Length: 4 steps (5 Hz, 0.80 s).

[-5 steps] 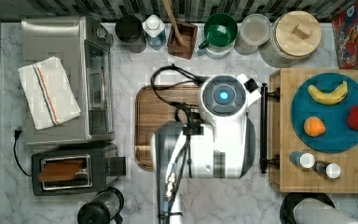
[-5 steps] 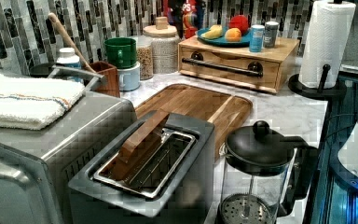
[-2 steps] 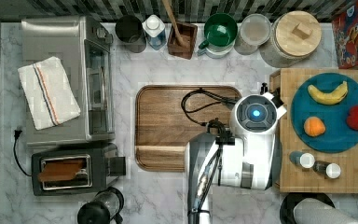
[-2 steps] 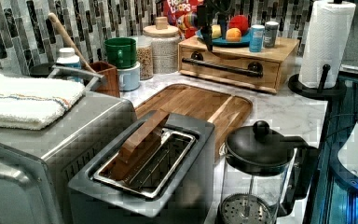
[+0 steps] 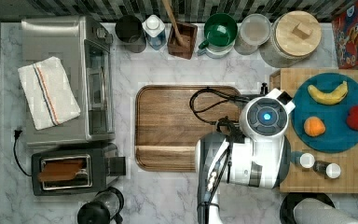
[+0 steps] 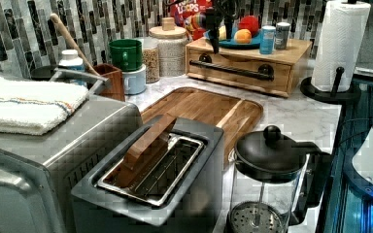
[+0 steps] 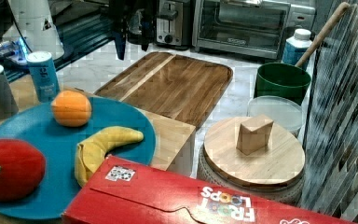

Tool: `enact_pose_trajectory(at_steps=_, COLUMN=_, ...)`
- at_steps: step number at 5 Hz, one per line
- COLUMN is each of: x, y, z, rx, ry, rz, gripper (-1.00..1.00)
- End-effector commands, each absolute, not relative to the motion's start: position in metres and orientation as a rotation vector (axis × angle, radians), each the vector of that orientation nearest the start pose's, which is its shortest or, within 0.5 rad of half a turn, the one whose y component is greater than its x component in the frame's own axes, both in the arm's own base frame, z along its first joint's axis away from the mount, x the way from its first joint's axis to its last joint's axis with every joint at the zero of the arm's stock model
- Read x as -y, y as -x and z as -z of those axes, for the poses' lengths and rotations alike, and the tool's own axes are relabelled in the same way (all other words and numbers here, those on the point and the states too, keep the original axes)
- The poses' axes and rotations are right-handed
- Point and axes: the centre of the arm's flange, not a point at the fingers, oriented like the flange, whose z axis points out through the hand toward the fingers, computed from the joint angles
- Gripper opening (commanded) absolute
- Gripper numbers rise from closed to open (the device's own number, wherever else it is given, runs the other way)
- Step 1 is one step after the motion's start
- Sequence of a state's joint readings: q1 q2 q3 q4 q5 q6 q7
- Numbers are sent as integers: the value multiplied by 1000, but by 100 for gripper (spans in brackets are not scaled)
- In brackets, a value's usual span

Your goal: Open the drawer.

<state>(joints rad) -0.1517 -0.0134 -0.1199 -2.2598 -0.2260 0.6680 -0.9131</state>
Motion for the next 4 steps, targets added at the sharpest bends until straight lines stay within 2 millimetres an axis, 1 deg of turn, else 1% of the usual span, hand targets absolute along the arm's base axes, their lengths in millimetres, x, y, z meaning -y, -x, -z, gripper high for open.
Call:
enact_pose_trajectory(at_steps=1, x=168, y=-494, z=-361, rx=172, ry=3336, rz=2, gripper=100)
enact_pose_trajectory(at_steps=3, x=176, y=-493, z=-326, rx=185, ry=3341, rz=41, gripper=100)
enact_pose_trajectory(at_steps=4, x=180, y=-494, z=-309, rx=179, ry=3324, rz=18, gripper=100)
